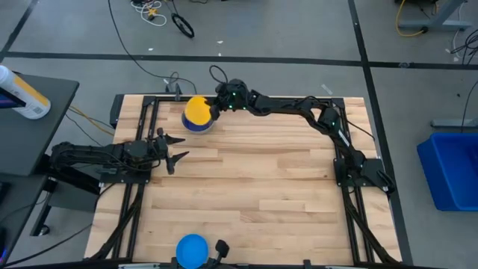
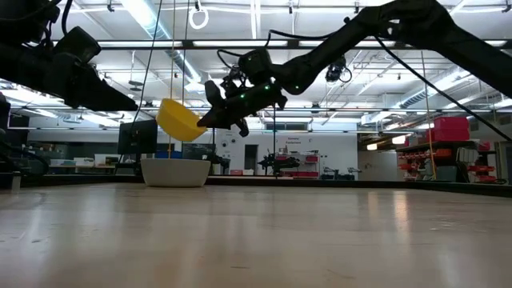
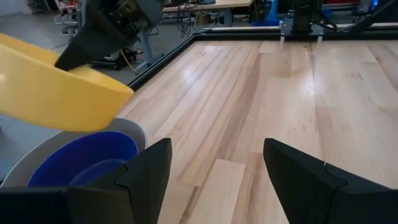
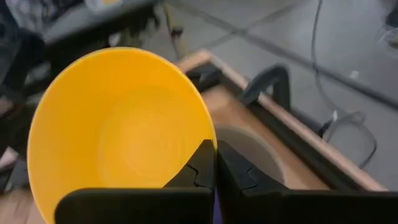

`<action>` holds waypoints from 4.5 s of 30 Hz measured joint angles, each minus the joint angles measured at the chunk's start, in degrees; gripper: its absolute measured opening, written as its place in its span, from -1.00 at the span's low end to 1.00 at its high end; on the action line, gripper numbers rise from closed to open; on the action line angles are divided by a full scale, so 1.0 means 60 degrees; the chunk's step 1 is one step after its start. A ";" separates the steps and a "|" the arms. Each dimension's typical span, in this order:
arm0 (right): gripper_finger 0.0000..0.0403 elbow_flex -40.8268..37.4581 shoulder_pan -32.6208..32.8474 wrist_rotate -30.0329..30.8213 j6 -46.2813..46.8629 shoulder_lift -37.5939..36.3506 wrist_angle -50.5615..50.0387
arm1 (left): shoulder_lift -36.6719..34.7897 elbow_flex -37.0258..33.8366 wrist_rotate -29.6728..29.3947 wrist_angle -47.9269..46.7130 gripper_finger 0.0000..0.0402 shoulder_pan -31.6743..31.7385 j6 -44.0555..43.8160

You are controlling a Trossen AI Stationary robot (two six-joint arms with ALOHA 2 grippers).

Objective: Nest bowls inside each other
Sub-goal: Stack the yellow bowl into the blue bowl, then stack the light blue bowl in the yellow bowl

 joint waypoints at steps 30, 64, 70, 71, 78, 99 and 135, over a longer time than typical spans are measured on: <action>-1.00 0.3483 0.0025 0.0474 -0.0457 0.1719 -0.4572 | -0.0011 0.0000 0.0004 0.0081 0.30 0.0000 -0.0107; -0.06 0.3487 0.0036 0.0165 -0.0481 0.1716 -0.4495 | -0.0011 0.0004 0.0004 0.0076 0.30 0.0000 -0.0147; -0.03 0.3483 0.0177 -0.0060 -0.0942 0.1716 -0.3968 | -0.0011 0.0007 0.0004 0.0077 0.30 0.0000 -0.0148; -0.04 0.3483 0.0251 -0.0126 -0.1048 0.1709 -0.3802 | -0.0011 0.0007 0.0004 0.0077 0.30 0.0000 -0.0148; -0.08 0.3472 0.1032 -0.1555 -0.2280 0.1434 -0.2699 | -0.0014 0.0007 0.0007 -0.0080 0.30 0.0000 -0.0149; -0.14 -0.3877 0.2508 -0.3772 -0.4224 -0.6964 0.0132 | -0.0014 0.0011 0.0082 -0.0029 0.30 -0.0004 -0.0147; 0.08 -1.6975 0.5620 0.0941 -0.3601 -1.6328 0.4334 | -0.0222 -0.0087 0.0221 0.0268 0.30 0.0000 -0.0400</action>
